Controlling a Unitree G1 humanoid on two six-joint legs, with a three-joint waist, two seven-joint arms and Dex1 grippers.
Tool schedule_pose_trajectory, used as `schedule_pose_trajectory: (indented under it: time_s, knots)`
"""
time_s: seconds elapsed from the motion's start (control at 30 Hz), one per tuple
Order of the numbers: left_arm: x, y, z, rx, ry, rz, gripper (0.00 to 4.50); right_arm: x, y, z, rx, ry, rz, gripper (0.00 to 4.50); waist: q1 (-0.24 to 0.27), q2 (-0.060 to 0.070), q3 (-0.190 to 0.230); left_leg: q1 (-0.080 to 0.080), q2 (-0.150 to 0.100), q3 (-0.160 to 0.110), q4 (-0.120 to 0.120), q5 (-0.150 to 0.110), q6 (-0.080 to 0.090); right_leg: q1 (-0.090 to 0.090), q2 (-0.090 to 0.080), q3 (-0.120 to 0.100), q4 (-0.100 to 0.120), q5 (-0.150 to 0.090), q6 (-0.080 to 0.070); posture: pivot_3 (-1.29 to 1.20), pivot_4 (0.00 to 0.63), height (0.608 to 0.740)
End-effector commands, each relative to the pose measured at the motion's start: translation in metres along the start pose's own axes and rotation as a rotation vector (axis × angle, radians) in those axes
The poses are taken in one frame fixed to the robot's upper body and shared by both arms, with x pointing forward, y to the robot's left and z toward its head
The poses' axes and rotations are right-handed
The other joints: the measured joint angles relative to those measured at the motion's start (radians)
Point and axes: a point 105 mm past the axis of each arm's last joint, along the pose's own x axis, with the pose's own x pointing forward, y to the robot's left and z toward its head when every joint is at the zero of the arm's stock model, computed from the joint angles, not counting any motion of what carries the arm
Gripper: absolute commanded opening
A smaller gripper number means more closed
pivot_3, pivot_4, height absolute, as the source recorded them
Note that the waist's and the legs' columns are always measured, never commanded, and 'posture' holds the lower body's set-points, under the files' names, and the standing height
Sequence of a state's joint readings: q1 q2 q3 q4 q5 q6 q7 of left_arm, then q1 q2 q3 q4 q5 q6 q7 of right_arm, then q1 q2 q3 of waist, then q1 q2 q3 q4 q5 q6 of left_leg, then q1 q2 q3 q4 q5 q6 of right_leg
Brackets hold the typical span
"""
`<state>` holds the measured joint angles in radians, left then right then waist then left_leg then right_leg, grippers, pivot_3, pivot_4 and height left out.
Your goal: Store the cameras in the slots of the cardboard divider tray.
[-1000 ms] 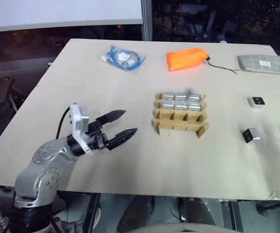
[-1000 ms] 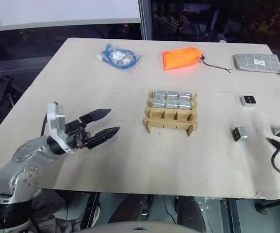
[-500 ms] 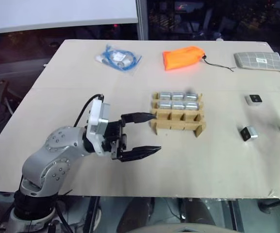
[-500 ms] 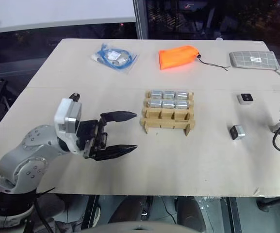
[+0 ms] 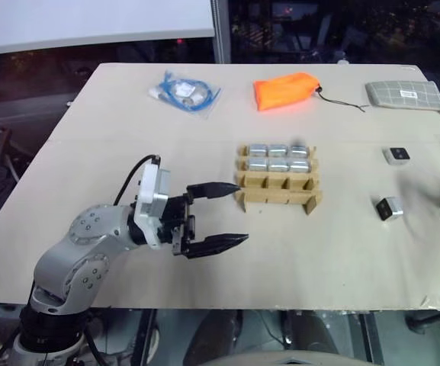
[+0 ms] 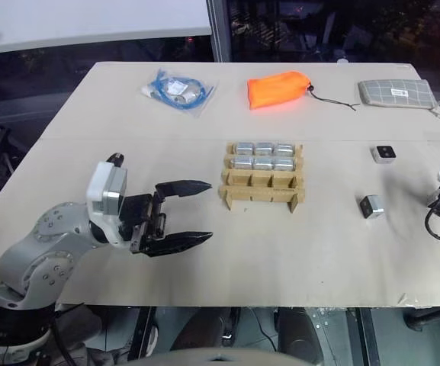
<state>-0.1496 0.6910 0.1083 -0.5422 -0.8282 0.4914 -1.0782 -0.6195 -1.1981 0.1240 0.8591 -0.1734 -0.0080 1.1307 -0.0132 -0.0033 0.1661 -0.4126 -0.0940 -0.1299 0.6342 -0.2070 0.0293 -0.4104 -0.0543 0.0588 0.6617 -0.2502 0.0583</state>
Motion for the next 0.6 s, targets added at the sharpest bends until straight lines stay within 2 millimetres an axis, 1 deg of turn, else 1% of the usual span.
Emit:
schedule_pose_trajectory:
  time_s: [0.03,0.2,0.23,0.27,0.3,0.33,0.4,0.43,0.47,0.5,0.53,0.6]
  knots:
    - [-0.0013,-0.0033,0.0076,0.044,-0.009,-0.018,4.50,-0.0048,-0.0059,-0.0007,-0.007,0.006,-0.014,4.47,0.000,0.000,0.000,0.000,0.000,0.000,0.000,0.000,0.000,0.000,0.000,0.000,0.000,0.000,0.000,0.00,0.150,0.740]
    - [-0.0005,-0.0048,0.0075,0.047,-0.008,-0.021,4.50,-0.0040,-0.0070,-0.0031,-0.004,0.018,-0.014,4.47,0.000,0.000,0.000,0.000,0.000,0.000,0.000,0.000,0.000,0.000,0.000,0.000,0.000,0.000,0.000,0.00,0.150,0.740]
    - [-0.0002,-0.0050,0.0073,0.047,-0.009,-0.021,4.50,-0.0036,-0.0068,-0.0032,-0.006,0.020,-0.012,3.97,0.000,0.000,0.000,0.000,0.000,0.000,0.000,0.000,0.000,0.000,0.000,0.000,0.000,0.000,0.000,0.00,0.150,0.740]
    - [0.0001,-0.0049,0.0070,0.047,-0.009,-0.021,4.50,-0.0027,-0.0069,-0.0026,-0.009,0.020,-0.011,3.65,0.000,0.000,0.000,0.000,0.000,0.000,0.000,0.000,0.000,0.000,0.000,0.000,0.000,0.000,0.000,0.00,0.150,0.740]
    - [0.0003,-0.0046,0.0068,0.047,-0.009,-0.021,4.50,-0.0017,-0.0071,-0.0017,-0.012,0.020,-0.013,3.18,-0.001,0.000,0.000,0.000,0.000,0.000,0.000,0.000,0.000,0.000,0.000,0.000,0.000,0.000,0.000,0.00,0.150,0.740]
    - [0.0004,-0.0045,0.0066,0.047,-0.009,-0.021,4.50,-0.0011,-0.0073,-0.0012,-0.013,0.019,-0.014,2.52,-0.001,0.000,0.000,0.000,0.000,0.000,0.000,0.000,0.000,0.000,0.000,0.000,0.000,0.000,0.000,0.00,0.150,0.740]
    - [0.0003,-0.0040,0.0067,0.049,-0.009,-0.019,4.50,-0.0007,-0.0074,-0.0004,-0.018,0.018,-0.014,1.86,-0.001,0.000,0.000,0.000,0.000,0.001,0.000,0.000,0.000,0.000,0.000,0.001,0.000,0.000,0.000,0.00,0.150,0.740]
    - [0.0002,-0.0037,0.0068,0.050,-0.009,-0.017,4.50,-0.0009,-0.0075,0.0003,-0.020,0.015,-0.014,1.35,-0.002,-0.001,-0.001,0.000,0.000,0.000,0.000,0.000,0.000,0.000,0.000,0.001,0.001,0.000,0.000,0.00,0.150,0.740]
    - [0.0000,-0.0035,0.0068,0.051,-0.009,-0.015,4.50,-0.0012,-0.0077,0.0010,-0.016,0.009,-0.013,0.93,-0.004,-0.003,-0.001,0.001,0.000,0.000,0.000,0.000,0.000,0.000,0.001,0.000,0.000,0.000,0.000,0.00,0.150,0.740]
    - [-0.0001,-0.0033,0.0067,0.051,-0.009,-0.014,4.50,-0.0018,-0.0075,0.0017,-0.011,0.003,-0.011,0.70,-0.008,-0.004,-0.001,0.002,0.000,0.001,0.000,0.000,0.000,0.001,0.001,0.001,0.000,0.000,0.000,0.00,0.150,0.740]
    - [-0.0003,-0.0031,0.0065,0.051,-0.008,-0.012,4.50,-0.0031,-0.0074,0.0020,-0.008,-0.002,-0.008,0.63,-0.008,-0.003,-0.001,0.002,0.000,0.002,0.001,0.000,0.001,0.002,0.001,0.002,0.000,0.000,0.000,0.00,0.150,0.740]
    - [-0.0005,-0.0029,0.0062,0.052,-0.008,-0.010,4.50,-0.0051,-0.0075,0.0022,-0.006,-0.007,-0.008,0.63,-0.008,-0.003,-0.001,0.005,0.000,0.005,0.001,-0.002,0.004,0.003,0.001,0.006,0.001,0.000,0.000,0.00,0.150,0.740]
